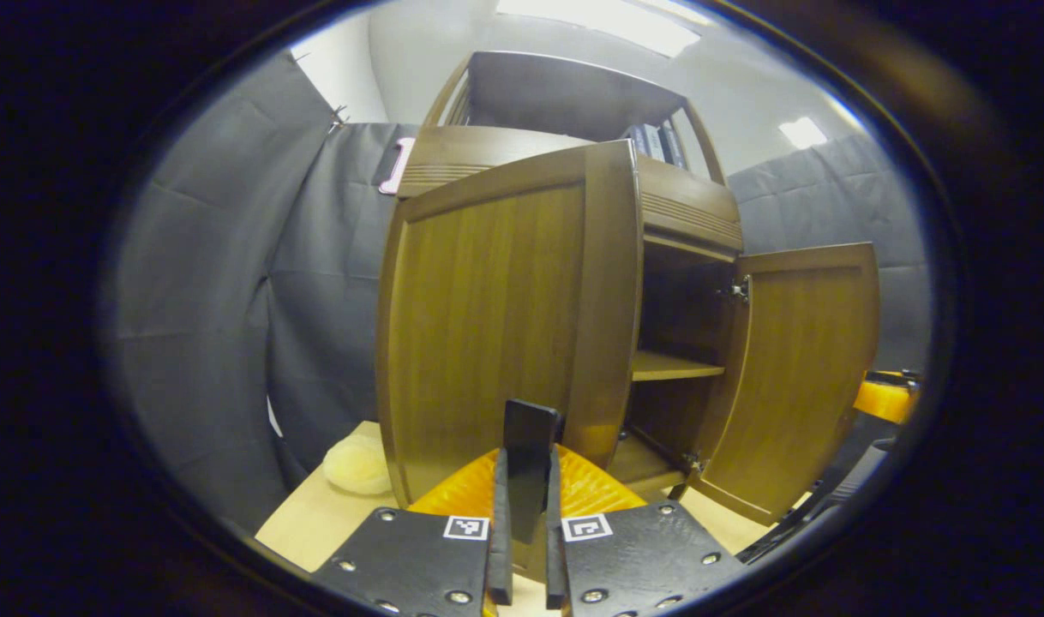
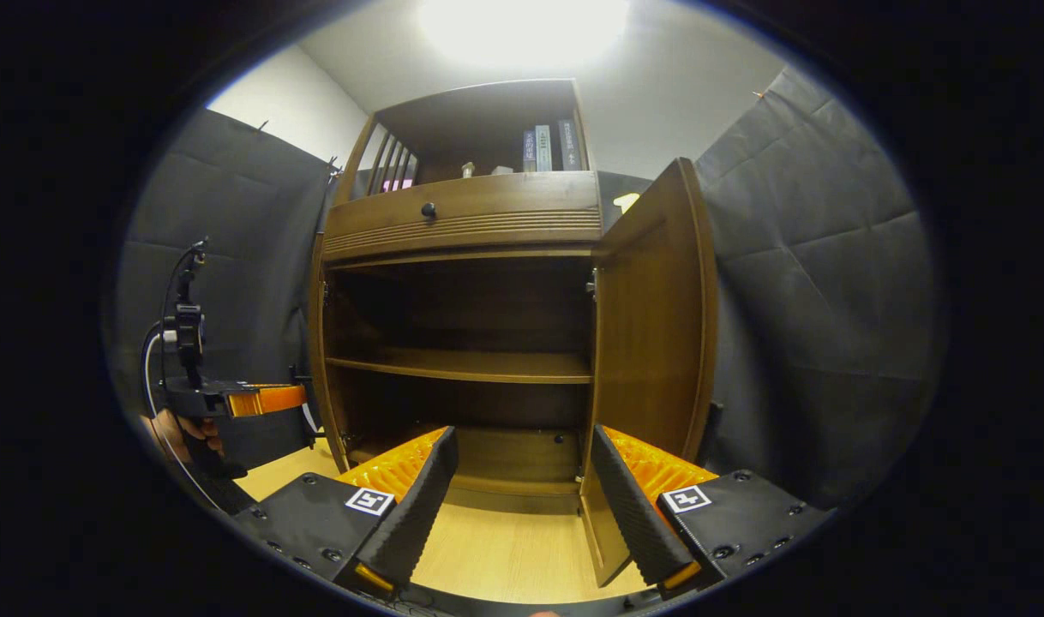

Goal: Open the right door of the double-door shoe cabinet with the right hand, and open the left door with the left hand.

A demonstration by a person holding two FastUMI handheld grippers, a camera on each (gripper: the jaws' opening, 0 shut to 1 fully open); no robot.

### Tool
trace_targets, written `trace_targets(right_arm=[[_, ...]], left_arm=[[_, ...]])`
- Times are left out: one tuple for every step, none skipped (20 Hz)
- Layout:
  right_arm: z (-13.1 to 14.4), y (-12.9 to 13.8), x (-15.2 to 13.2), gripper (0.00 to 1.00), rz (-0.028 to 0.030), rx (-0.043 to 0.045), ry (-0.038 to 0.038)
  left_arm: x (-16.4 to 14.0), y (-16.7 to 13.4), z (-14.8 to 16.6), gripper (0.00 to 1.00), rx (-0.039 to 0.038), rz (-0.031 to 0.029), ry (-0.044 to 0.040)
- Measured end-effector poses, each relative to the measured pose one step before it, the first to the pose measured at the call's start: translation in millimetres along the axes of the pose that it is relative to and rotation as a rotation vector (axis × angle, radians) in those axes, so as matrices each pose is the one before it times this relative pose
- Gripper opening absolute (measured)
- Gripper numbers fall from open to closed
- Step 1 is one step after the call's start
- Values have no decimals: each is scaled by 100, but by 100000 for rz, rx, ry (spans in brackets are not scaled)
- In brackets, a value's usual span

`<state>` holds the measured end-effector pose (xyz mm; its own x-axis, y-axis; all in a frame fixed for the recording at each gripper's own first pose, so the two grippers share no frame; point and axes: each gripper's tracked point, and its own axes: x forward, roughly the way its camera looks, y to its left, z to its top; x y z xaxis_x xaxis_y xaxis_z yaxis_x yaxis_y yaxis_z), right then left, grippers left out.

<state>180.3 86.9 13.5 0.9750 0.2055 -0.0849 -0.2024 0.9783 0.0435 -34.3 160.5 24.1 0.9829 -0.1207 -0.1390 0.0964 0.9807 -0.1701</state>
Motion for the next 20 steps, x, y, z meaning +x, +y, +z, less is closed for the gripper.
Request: trace_targets(right_arm=[[-46,650,276,98,1186,290,-73],[172,603,178,98,1260,399,-368],[90,517,280,98,1136,371,-444],[100,525,274,98,1158,203,-218],[70,473,436,98,993,122,81],[-8,543,323,98,1013,-31,49],[-39,544,155,98,977,-105,81],[11,508,169,98,953,-109,41],[-139,603,238,98,911,-137,157],[-70,528,230,98,799,-77,22],[29,493,294,98,909,51,41],[-61,636,180,98,1197,195,120],[19,640,177,98,1224,314,-141],[129,544,198,98,1029,306,-431],[118,495,219,98,932,256,-322],[35,515,269,98,658,202,-109],[25,407,291,98,593,210,-29],[3,419,231,98,623,160,175],[-20,502,321,98,579,52,50],[1,458,213,98,631,-106,24]], left_arm=[[-344,440,111,19,-45,-393,377],[-261,308,21,19,-589,-212,261],[-350,408,126,17,-642,47,195],[-166,-78,10,16,-477,359,164],[-171,128,134,19,-40,742,-138],[-100,142,204,19,923,887,-220],[-364,172,252,16,1478,672,-143],[-405,232,96,16,1195,816,-227],[-144,219,170,16,809,492,17],[-183,143,317,19,110,433,35],[-123,92,292,19,-454,215,186],[7,123,335,19,-678,101,276],[-23,79,-308,19,-913,524,196],[-45,465,21,16,-864,1115,161],[-10,755,-19,16,-555,1595,180],[-20,964,-31,18,-361,2409,429],[-148,1088,-138,17,-964,1923,581],[-357,923,-77,16,-1219,2701,315],[230,1433,258,14,-478,3098,-923],[-110,1206,120,13,18,3424,-207]])
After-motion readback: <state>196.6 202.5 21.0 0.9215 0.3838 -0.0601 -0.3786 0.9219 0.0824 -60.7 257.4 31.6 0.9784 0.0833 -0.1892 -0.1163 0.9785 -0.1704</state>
